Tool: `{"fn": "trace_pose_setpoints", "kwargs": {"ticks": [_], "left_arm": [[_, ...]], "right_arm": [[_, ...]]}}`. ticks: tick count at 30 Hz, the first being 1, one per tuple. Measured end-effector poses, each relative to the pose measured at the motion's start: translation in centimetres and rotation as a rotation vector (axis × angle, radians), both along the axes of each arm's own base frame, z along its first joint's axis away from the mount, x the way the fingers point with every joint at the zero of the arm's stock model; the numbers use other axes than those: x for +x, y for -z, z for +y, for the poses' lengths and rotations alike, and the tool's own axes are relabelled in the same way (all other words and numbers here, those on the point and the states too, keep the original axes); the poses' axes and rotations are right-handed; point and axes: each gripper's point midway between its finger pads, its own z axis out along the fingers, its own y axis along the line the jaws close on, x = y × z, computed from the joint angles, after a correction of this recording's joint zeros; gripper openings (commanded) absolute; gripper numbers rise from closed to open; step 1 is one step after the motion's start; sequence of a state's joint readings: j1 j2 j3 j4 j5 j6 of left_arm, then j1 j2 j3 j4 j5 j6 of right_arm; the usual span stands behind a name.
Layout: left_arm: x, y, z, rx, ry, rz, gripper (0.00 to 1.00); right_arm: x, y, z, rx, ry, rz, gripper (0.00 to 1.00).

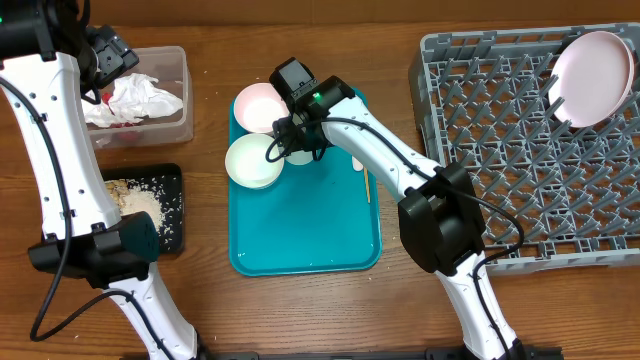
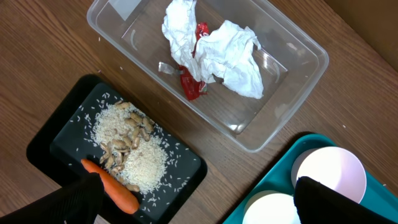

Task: Sort waste into correct bins and load items into the dishwasher rack
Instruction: 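Lower the right gripper onto the white cup and grasp it, then carry the white cup right and lower it into the dish rack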

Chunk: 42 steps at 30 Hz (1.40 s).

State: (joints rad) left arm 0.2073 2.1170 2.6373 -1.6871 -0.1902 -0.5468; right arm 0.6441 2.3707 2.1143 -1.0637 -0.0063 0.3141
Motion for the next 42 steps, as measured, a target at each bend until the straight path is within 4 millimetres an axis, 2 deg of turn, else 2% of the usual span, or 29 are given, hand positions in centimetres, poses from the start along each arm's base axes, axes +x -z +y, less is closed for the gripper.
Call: {"fn": "trace_pose_setpoints", "kwargs": {"ticks": [5,10,12,14,19,25,31,38,42], "left_arm": [[0.0,0.0,0.0,0.000,0.000,0.000,1.00],[0.0,0.0,0.0,0.000,0.000,0.000,1.00],[0.0,0.0,0.0,0.000,0.000,0.000,1.00],[0.0,0.0,0.0,0.000,0.000,0.000,1.00],[0.0,0.0,0.0,0.000,0.000,0.000,1.00],[0.0,0.0,0.0,0.000,0.000,0.000,1.00],[0.0,0.0,0.0,0.000,0.000,0.000,1.00],[0.0,0.0,0.0,0.000,0.000,0.000,1.00],[0.0,0.0,0.0,0.000,0.000,0.000,1.00]], "right_arm": [[0.3,-0.1,0.3,0.010,-0.001,-0.014,0.77],[0.9,-0.4,0.7,0.029,0.000,-0.039,0.91],[1.1,-0.4,0.8,0.036,-0.001,-0.049,0.91],[1.4,-0.5,1.0,0.041,0.001,-0.061,0.90],[1.5,-0.6,0.9,0.040,0.002,-0.064,0.75],[1.5,-0.4,0.9,0.036,0.001,-0.066,0.70],[1.4,-0.5,0.5,0.017,0.003,-0.060,0.56],[0.8,-1.6,-1.4,-0.021,0.025,-0.008,0.52],[1.5,-3.4,-4.0,-0.036,0.074,0.016,0.51]]}}
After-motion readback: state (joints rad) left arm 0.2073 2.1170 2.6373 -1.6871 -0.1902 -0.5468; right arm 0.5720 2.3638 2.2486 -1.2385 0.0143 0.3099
